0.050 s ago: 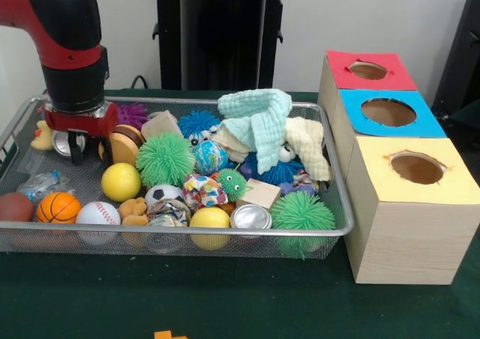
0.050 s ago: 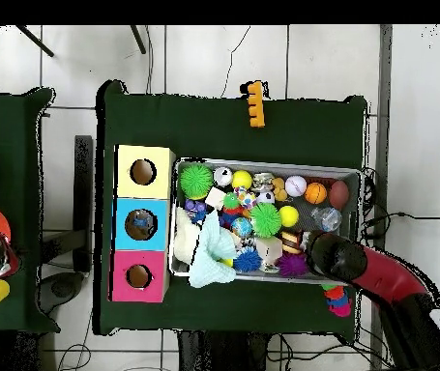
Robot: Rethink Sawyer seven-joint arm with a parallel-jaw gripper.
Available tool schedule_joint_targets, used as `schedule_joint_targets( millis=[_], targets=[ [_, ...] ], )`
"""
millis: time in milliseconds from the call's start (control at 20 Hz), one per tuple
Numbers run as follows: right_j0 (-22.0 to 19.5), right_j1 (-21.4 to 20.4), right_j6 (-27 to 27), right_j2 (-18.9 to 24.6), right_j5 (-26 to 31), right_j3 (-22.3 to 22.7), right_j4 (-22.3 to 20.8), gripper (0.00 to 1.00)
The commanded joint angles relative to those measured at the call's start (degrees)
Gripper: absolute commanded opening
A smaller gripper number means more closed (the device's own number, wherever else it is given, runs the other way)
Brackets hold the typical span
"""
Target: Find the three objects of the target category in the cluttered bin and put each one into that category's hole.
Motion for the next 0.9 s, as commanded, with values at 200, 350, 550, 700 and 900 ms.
schedule_joint_targets(
  millis=[200, 350, 550, 700, 900],
  targets=[
    [-0.5, 2.3, -7.6, 5.8, 10.0, -3.2, -3.4, 1.0],
    [-1.0, 2.8, -9.0, 6.2, 11.5, -5.2, -3.6, 1.0],
    [-2.4, 3.3, -12.6, 6.8, 14.8, -9.4, -4.7, 1.0],
    [-4.0, 3.7, -15.4, 7.5, 17.5, -12.5, -5.7, 1.0],
    [-5.8, 3.5, -18.2, 8.5, 21.3, -15.6, -7.2, 1.0]
  ],
)
